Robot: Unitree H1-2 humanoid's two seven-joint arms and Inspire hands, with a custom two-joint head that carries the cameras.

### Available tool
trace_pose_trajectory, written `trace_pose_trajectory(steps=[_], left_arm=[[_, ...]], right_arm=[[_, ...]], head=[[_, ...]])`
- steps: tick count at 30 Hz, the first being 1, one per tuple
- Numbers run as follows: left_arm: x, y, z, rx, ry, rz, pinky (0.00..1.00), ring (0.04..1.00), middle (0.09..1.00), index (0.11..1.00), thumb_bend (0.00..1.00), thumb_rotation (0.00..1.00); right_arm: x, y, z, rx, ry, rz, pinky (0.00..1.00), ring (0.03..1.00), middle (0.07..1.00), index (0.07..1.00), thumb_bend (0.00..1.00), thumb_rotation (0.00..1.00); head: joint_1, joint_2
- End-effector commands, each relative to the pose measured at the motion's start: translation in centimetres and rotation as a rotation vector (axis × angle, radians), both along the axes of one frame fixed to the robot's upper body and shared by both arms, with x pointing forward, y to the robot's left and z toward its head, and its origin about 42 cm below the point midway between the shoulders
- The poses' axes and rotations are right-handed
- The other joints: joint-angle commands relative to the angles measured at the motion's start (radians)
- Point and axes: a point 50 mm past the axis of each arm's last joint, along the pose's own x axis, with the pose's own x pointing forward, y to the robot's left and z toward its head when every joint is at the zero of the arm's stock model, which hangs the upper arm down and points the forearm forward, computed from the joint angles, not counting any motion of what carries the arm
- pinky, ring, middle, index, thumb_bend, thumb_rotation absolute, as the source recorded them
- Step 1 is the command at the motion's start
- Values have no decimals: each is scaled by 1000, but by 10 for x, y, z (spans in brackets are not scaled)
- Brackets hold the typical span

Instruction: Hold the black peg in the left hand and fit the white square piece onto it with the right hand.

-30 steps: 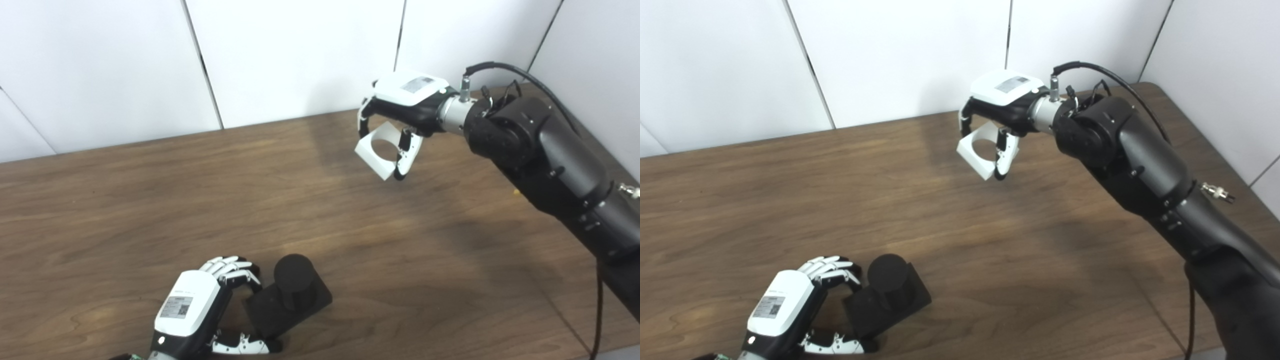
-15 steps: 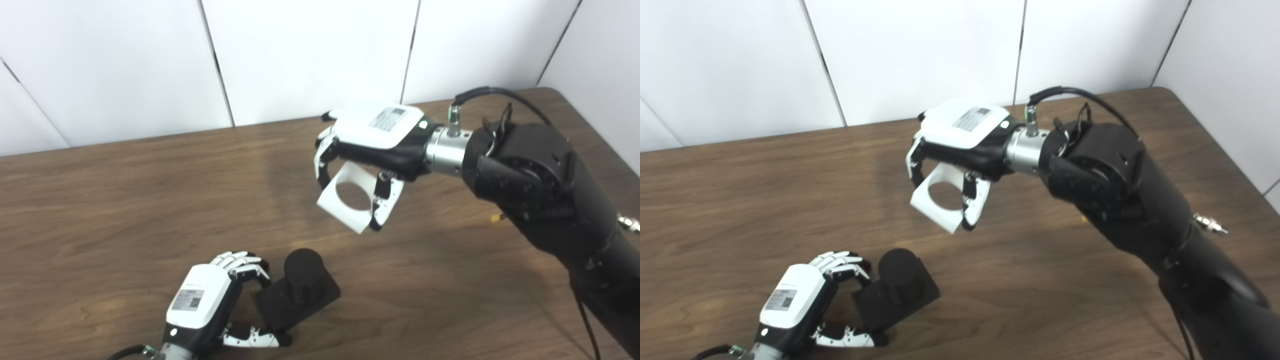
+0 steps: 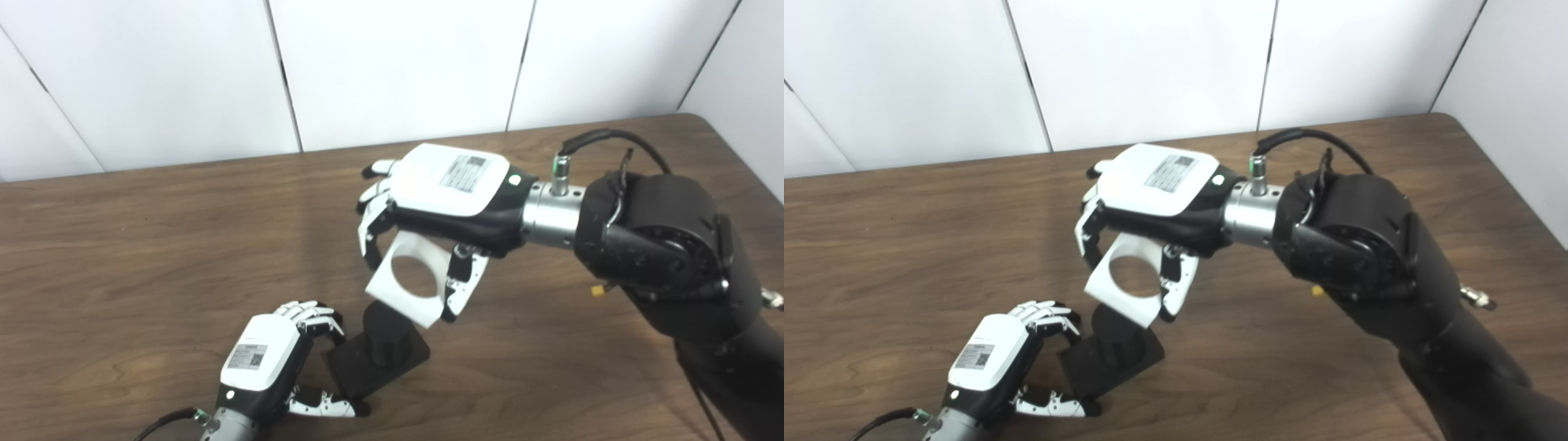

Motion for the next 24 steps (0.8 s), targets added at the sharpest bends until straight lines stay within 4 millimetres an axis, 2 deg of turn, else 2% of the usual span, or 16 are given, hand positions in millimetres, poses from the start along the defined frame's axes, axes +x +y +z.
trace_pose_trajectory(steps=[1, 17, 24], left_arm=[[-7, -4, -24, 111, 133, -10, 851, 824, 758, 489, 507, 50], [-7, -7, -22, 105, 130, -10, 852, 818, 755, 489, 507, 50], [-7, -8, -21, 106, 136, -13, 860, 823, 758, 489, 506, 51]], right_arm=[[-2, 4, 15, 4, -63, 5, 971, 843, 704, 480, 523, 131], [14, 4, -19, -17, -9, -6, 979, 852, 716, 482, 523, 129], [25, 1, -26, -15, -22, -26, 993, 853, 718, 483, 522, 129]], head=[[1, 1], [9, 7], [10, 10]])
